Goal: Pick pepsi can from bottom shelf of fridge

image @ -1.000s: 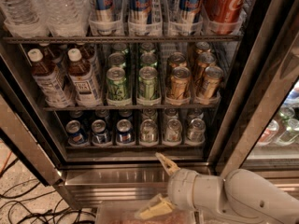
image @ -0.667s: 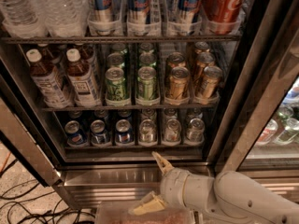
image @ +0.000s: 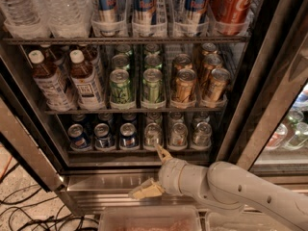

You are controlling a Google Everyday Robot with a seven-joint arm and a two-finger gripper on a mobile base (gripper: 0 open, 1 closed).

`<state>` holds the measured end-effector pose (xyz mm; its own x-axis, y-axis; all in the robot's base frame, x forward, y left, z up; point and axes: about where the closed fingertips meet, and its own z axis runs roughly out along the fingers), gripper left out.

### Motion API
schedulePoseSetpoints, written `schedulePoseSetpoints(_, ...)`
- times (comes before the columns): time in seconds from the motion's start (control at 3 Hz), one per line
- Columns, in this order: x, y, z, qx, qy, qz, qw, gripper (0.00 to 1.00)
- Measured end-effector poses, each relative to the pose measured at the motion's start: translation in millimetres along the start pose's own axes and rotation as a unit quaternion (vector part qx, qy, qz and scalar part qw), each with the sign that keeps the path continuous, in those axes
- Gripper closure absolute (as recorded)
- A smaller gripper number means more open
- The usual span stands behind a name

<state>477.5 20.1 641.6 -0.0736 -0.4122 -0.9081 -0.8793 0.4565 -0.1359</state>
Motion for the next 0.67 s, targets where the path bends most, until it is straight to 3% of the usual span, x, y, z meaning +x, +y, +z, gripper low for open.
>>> schedulePoseSetpoints(0.33,5,6,-3,0.014,-0.001,0.012,0.9998,0.0)
schedulePoseSetpoints(0.67,17,6,-5,0.058,-0.009,0.038,0.9975,0.0)
